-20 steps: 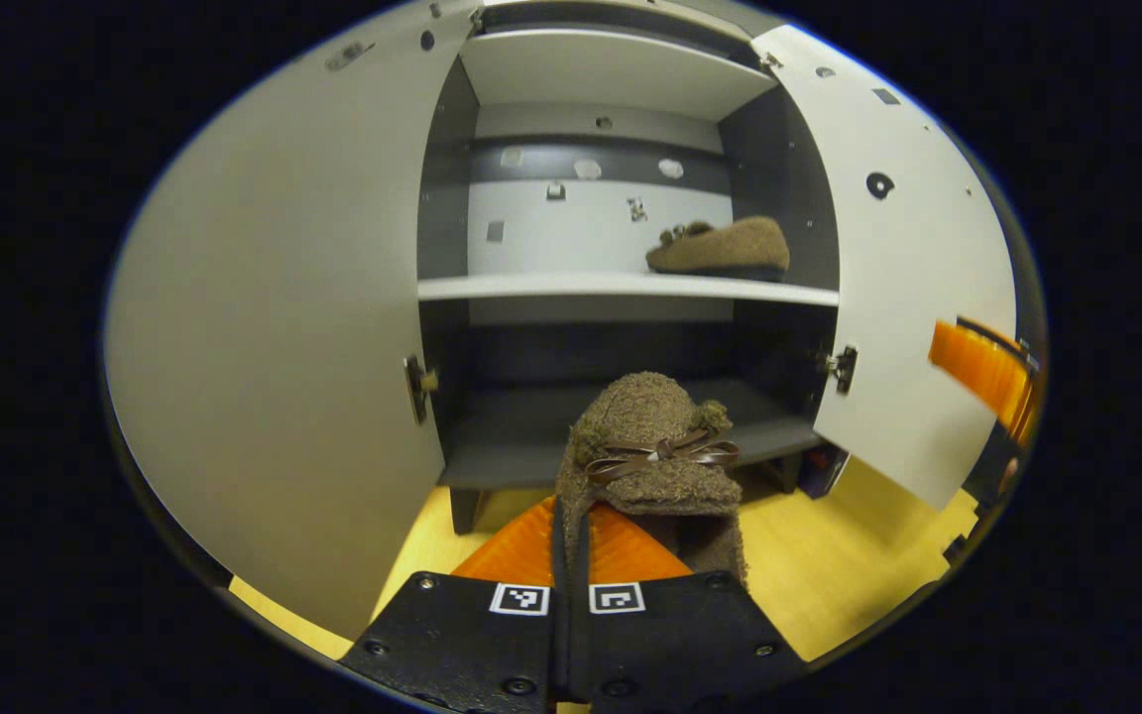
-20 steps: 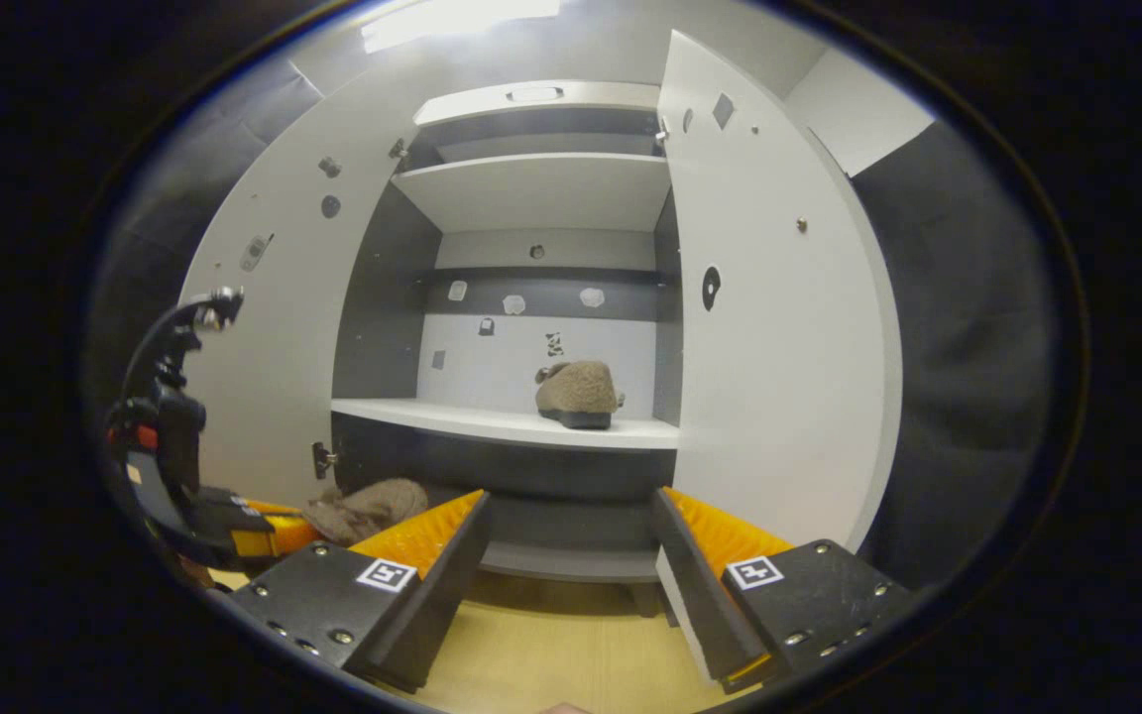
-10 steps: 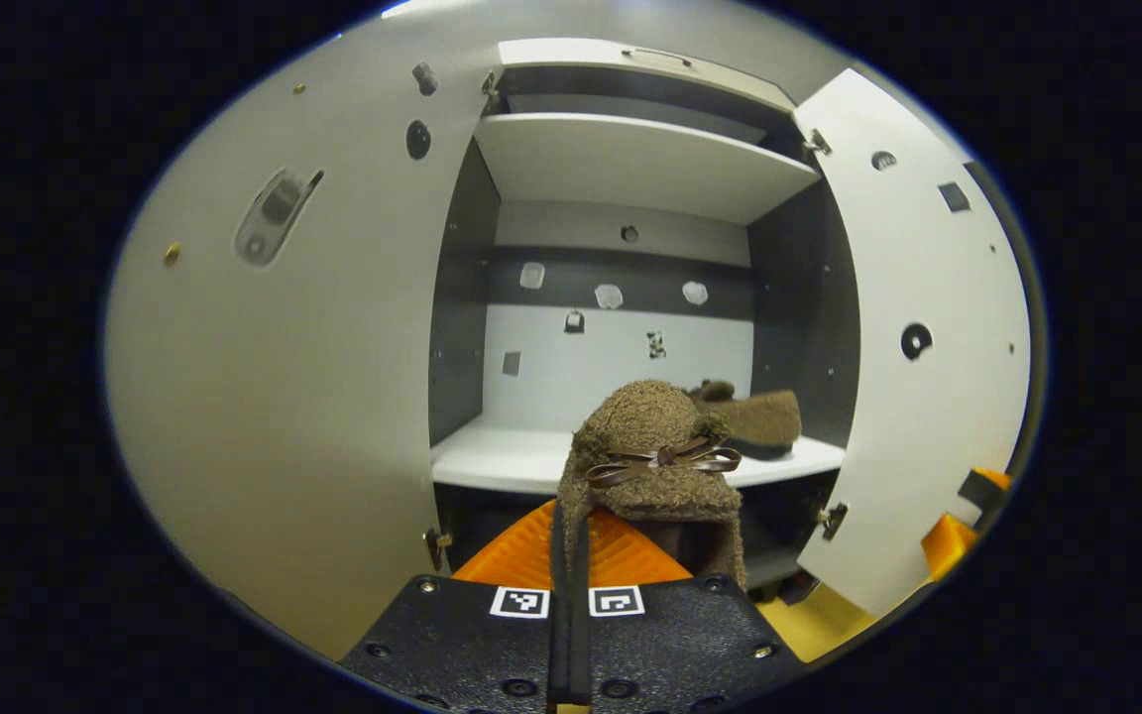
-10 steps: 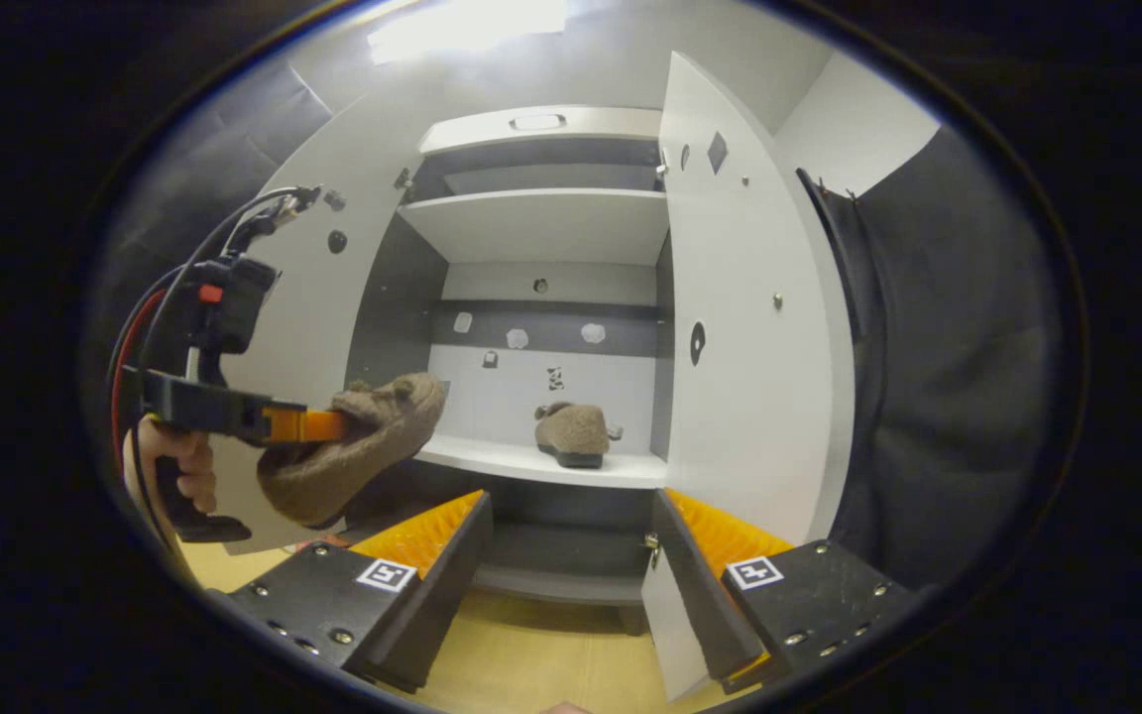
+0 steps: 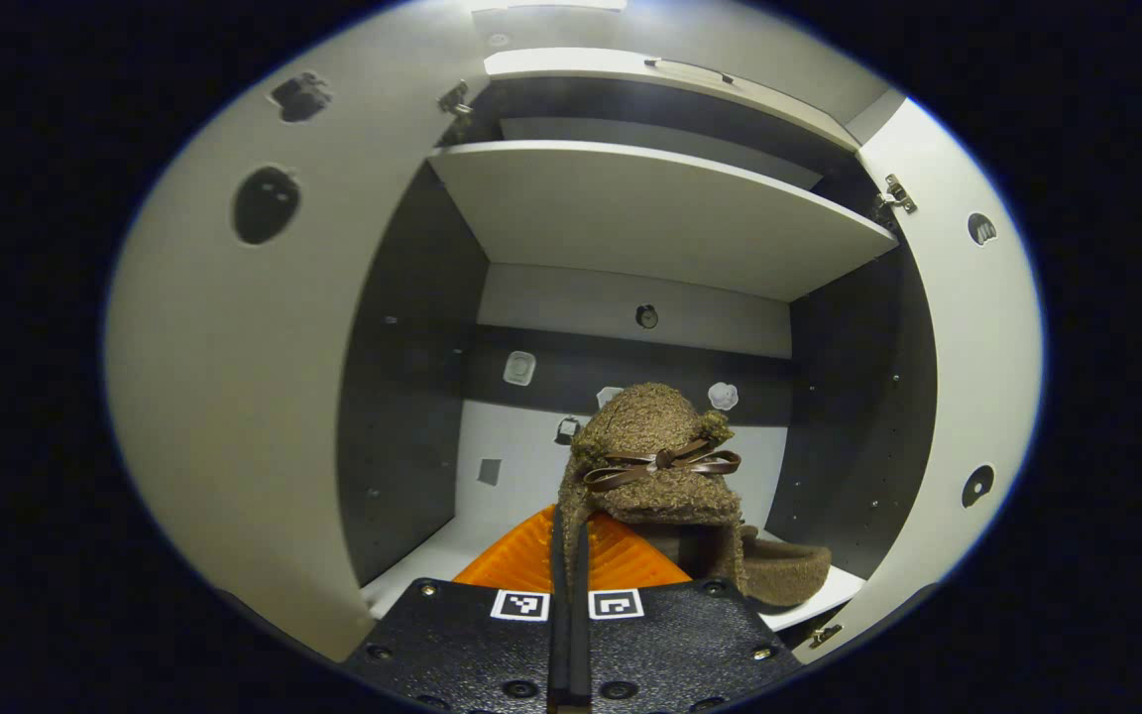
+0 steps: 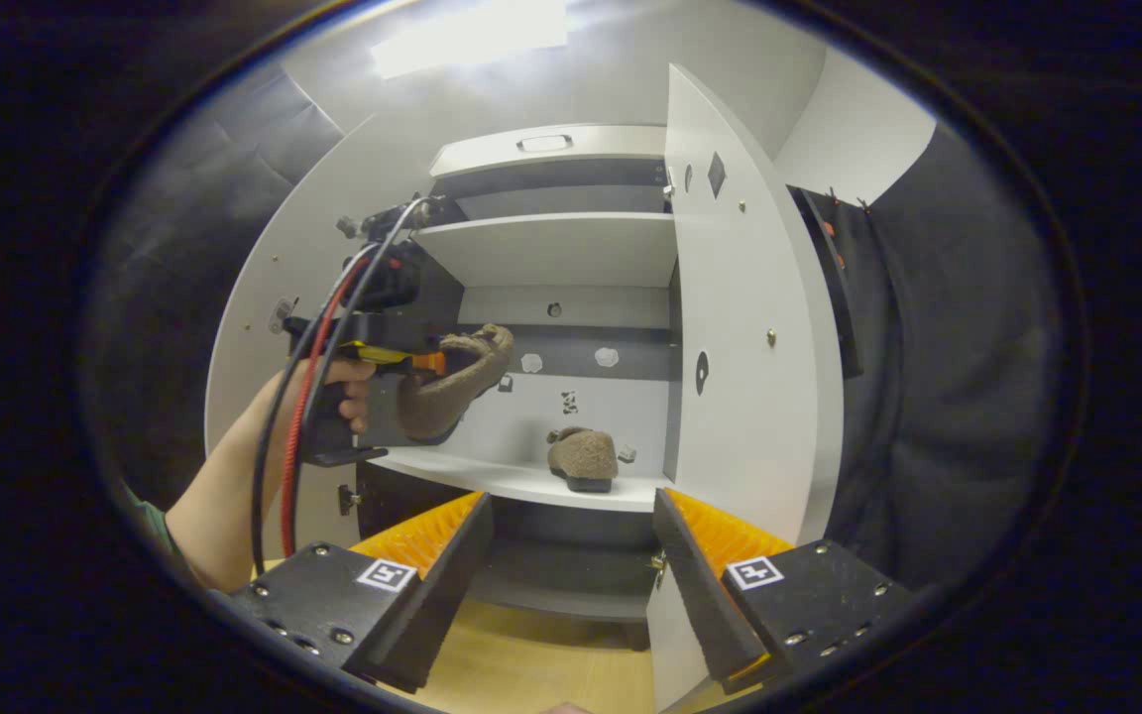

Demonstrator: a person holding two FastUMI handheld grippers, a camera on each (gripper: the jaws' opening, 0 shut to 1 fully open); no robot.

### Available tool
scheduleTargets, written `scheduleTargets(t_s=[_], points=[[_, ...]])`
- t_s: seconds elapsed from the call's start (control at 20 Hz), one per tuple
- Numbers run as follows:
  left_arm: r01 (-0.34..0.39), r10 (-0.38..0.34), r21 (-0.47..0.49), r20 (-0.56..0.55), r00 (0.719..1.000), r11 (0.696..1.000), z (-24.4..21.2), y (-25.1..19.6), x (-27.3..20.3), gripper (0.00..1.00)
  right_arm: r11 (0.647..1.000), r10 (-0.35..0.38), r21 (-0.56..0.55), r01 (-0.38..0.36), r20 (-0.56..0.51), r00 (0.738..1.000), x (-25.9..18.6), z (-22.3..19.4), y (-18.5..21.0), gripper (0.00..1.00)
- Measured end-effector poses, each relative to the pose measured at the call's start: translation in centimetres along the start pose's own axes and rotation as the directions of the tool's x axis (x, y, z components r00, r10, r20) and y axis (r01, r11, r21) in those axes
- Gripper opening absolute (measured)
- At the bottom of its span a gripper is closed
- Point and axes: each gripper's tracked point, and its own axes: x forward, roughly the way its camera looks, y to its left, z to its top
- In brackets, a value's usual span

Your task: Grab one shoe with the right hand and put it into the shoe cabinet, grab the other shoe with the left hand and put it into the shoe cabinet; then close the right door with the right hand and the left door with the left hand.

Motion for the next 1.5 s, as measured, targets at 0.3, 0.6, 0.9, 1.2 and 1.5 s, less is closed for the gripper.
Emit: scheduleTargets(t_s=[0.3, 0.6, 0.9, 1.2, 1.5], points=[[-0.07, 0.074, 0.028, -0.177, 0.981, 0.997, -6.3, 0.5, 7.7, 0.0, 0.999, -0.008, 0.049, 0.008, -0.001, 1.0, -0.7, -0.3, -1.1, 0.98], [-0.062, 0.106, 0.135, -0.351, 0.93, 0.989, -10.4, 0.8, 9.3, 0.0, 0.999, -0.019, 0.028, 0.02, -0.017, 1.0, -1.3, -0.9, -1.1, 0.98], [-0.008, 0.046, 0.114, -0.336, 0.941, 0.993, -8.7, 0.3, 7.8, 0.52, 0.998, -0.046, 0.033, 0.045, 0.003, 0.999, -3.1, 0.5, -1.5, 0.98], [0.027, -0.006, 0.092, -0.216, 0.976, 0.995, -4.8, -0.3, 0.3, 1.0, 0.996, -0.085, 0.013, 0.085, 0.009, 0.996, -6.5, 0.1, -1.6, 0.98], [0.02, -0.013, 0.115, -0.057, 0.998, 0.993, -1.4, 1.3, -10.6, 0.99, 0.993, -0.116, 0.019, 0.116, -0.003, 0.993, -9.0, -0.8, -0.9, 0.98]])
